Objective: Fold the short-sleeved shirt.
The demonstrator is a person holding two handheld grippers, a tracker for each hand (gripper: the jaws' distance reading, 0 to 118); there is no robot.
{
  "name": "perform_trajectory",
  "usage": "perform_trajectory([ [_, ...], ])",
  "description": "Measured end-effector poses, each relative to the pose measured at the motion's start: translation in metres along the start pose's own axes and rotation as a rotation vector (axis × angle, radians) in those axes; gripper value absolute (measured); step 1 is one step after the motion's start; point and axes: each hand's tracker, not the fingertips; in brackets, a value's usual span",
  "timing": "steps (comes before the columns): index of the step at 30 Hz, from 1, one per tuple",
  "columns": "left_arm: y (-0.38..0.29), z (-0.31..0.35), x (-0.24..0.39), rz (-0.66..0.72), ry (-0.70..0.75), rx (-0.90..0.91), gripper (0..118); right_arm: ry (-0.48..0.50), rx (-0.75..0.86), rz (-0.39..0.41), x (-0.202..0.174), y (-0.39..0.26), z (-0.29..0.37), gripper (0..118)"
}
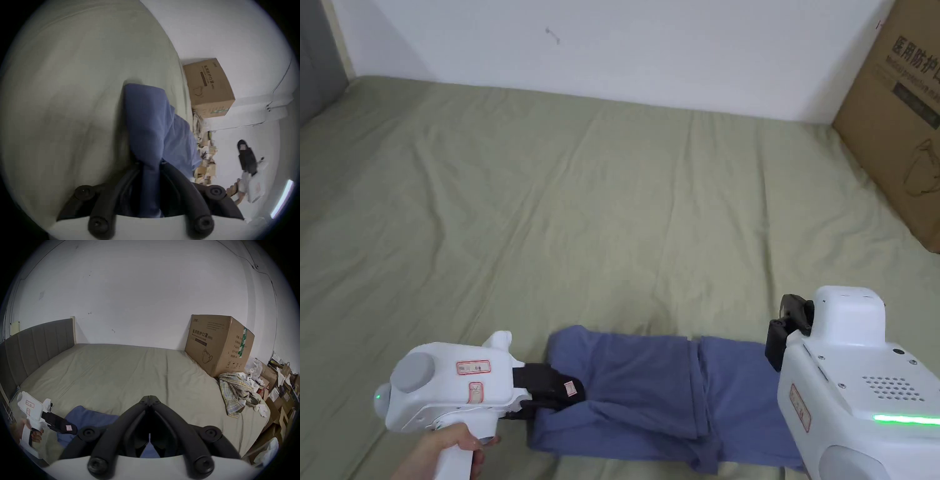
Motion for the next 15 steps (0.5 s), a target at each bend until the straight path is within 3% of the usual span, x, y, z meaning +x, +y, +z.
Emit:
perform_trajectory([
  [8,0.001,0.039,0.001,-0.049,0.028,0.015,9,0.018,-0.018,-0.013,-0.007,-0.001,-0.001,0],
  [15,0.005,0.134,-0.014,-0.076,0.182,0.104,9,0.028,-0.023,-0.027,-0.009,-0.003,0.001,0],
])
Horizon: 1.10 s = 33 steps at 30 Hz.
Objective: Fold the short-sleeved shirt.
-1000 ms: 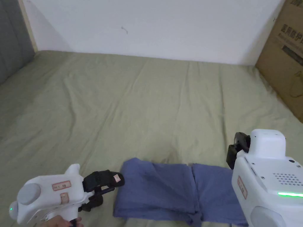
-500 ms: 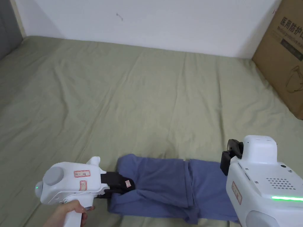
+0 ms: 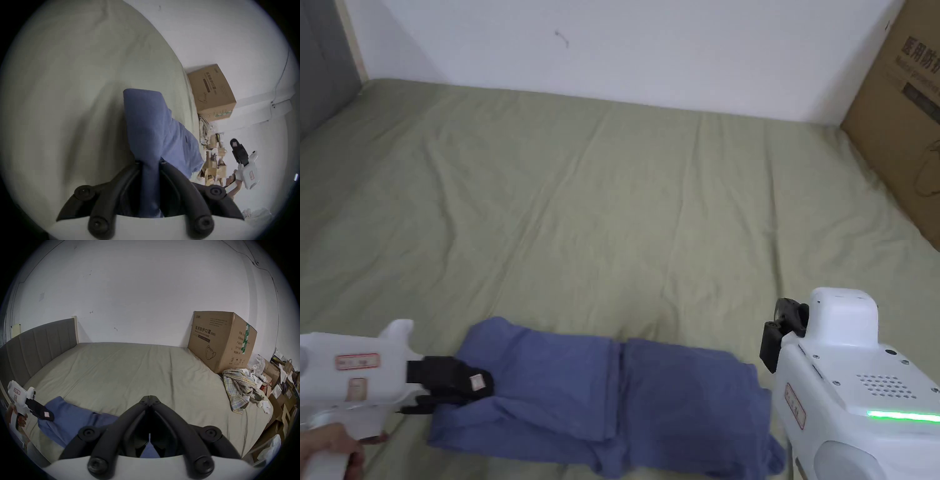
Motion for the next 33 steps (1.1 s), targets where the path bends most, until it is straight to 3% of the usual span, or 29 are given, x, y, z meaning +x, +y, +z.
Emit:
perform_trajectory([
  [4,0.002,0.031,-0.002,-0.001,0.064,0.034,9,0.012,-0.006,-0.004,-0.005,-0.004,0.000,0],
  [10,-0.003,0.027,0.042,-0.033,0.134,0.056,9,0.033,-0.015,-0.014,-0.002,-0.008,0.002,0],
  [16,-0.008,0.008,0.149,-0.230,0.168,0.049,9,0.022,0.001,-0.058,0.021,-0.008,0.008,0],
  [18,-0.018,-0.005,0.191,-0.354,0.175,0.030,9,0.010,0.009,-0.078,0.031,-0.008,0.010,0],
  [26,-0.052,-0.114,0.283,-0.544,0.133,-0.160,12,-0.048,0.001,-0.193,0.080,-0.018,0.014,0],
  [28,-0.062,-0.147,0.290,-0.561,0.139,-0.213,25,-0.066,-0.006,-0.218,0.093,-0.022,0.015,0],
  [31,-0.073,-0.185,0.292,-0.551,0.110,-0.278,82,-0.089,-0.018,-0.248,0.108,-0.029,0.015,0],
  [33,-0.078,-0.198,0.291,-0.549,0.106,-0.292,88,-0.096,-0.032,-0.264,0.115,-0.034,0.014,0],
])
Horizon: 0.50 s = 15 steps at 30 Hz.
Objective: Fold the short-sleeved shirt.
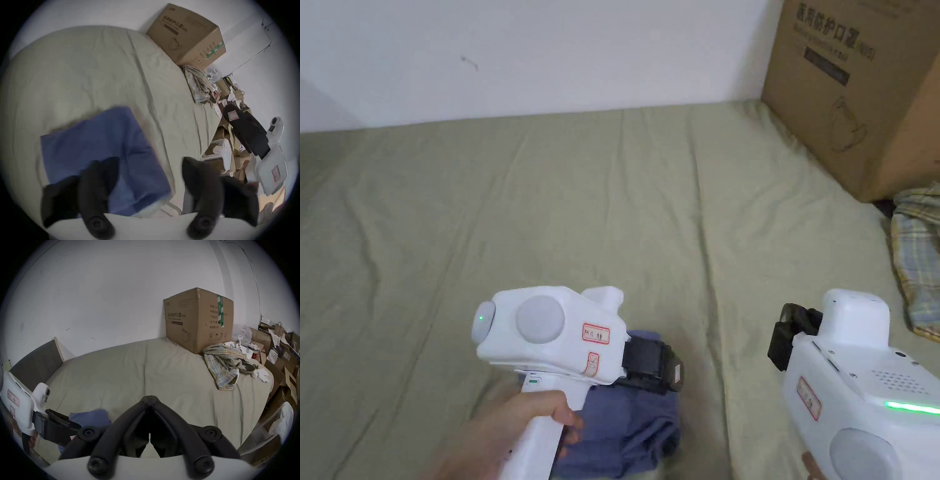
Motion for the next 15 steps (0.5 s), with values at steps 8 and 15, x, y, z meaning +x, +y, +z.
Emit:
perform_trajectory([
  [8,-0.010,0.047,-0.041,0.168,-0.021,0.158,73,0.006,-0.019,-0.012,0.006,-0.004,-0.006,0],
  [15,-0.042,0.028,-0.086,0.221,0.172,0.080,1,0.038,-0.037,-0.002,-0.003,-0.011,-0.013,0],
])
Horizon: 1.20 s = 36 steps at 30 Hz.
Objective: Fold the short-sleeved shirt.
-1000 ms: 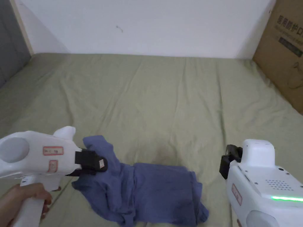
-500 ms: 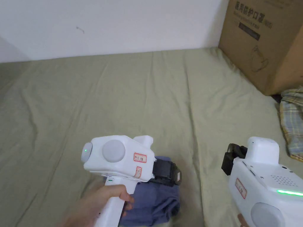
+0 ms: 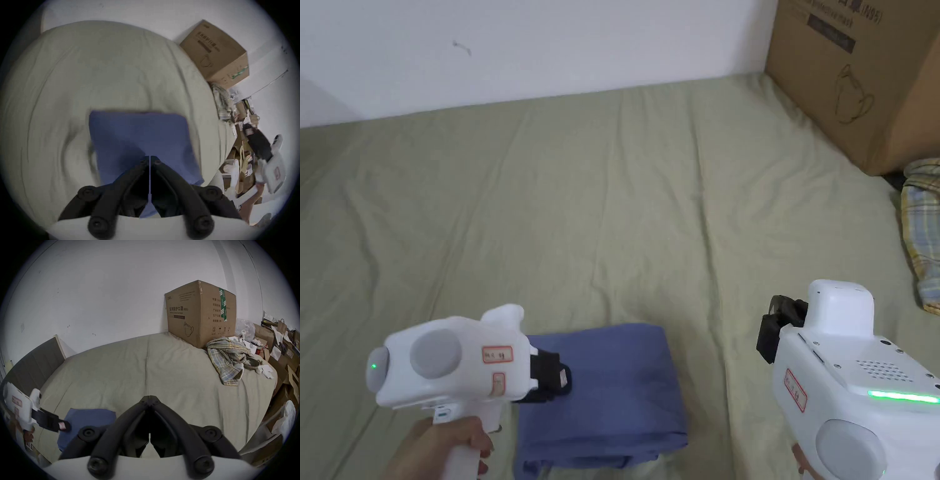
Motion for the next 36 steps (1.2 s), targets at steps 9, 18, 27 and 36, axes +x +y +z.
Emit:
perform_trajectory([
  [9,-0.012,-0.059,0.071,-0.093,-0.078,-0.121,1,0.003,-0.019,0.010,0.005,-0.004,-0.001,0],
  [18,-0.011,-0.092,0.120,-0.166,-0.111,-0.186,1,-0.029,-0.031,-0.006,0.022,-0.005,-0.001,0],
  [27,-0.015,-0.055,0.105,-0.136,-0.222,-0.136,1,-0.043,-0.040,0.136,0.006,0.018,0.014,0],
  [36,-0.021,0.072,-0.006,0.010,-0.231,0.134,1,0.160,-0.158,0.161,-0.067,0.072,0.010,0],
])
